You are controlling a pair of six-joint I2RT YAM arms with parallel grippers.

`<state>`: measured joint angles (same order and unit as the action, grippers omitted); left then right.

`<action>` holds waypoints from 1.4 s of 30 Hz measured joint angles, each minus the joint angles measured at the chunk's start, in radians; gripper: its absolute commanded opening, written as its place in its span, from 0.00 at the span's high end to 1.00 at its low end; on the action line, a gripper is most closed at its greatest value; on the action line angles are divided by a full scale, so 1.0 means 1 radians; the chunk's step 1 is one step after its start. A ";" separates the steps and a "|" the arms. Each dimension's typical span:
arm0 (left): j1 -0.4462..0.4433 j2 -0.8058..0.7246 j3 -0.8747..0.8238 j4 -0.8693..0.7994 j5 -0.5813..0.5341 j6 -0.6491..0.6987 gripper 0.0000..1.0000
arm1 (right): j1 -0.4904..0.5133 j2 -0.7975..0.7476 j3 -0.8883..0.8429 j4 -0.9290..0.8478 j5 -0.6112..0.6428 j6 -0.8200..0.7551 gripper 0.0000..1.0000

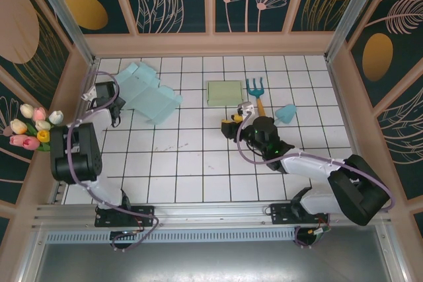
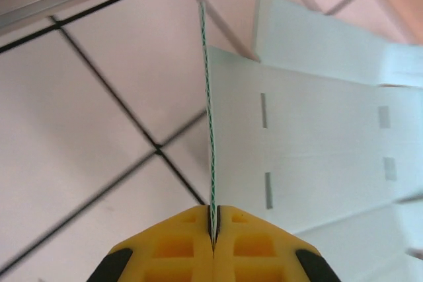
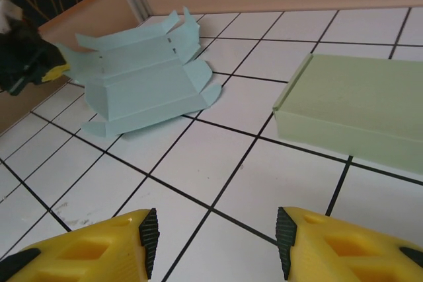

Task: Fold the paper box

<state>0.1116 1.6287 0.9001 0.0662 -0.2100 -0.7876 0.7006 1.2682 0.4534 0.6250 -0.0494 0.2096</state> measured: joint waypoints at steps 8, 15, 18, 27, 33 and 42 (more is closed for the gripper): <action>-0.128 -0.391 -0.214 0.151 0.181 -0.011 1.00 | 0.000 -0.113 0.025 -0.145 0.056 0.067 0.46; -0.208 -0.794 -0.406 0.192 0.351 -0.030 1.00 | 0.000 -0.298 0.063 -0.292 0.127 0.122 0.46; -0.220 -0.916 -0.426 0.190 0.416 -0.034 1.00 | 0.000 -0.341 0.080 -0.351 0.144 0.150 0.46; -0.275 -1.040 -0.478 0.198 0.562 -0.084 1.00 | 0.000 -0.365 0.085 -0.468 0.164 0.229 0.46; -0.412 -0.954 -0.515 0.243 0.549 -0.105 1.00 | 0.000 -0.391 0.085 -0.515 0.196 0.246 0.45; -0.559 -0.617 -0.526 0.339 0.466 -0.100 1.00 | 0.000 -0.393 0.084 -0.526 0.251 0.242 0.45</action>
<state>-0.4477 1.0115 0.3737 0.4049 0.2558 -0.8879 0.7006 0.8757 0.5377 0.0986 0.2016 0.4515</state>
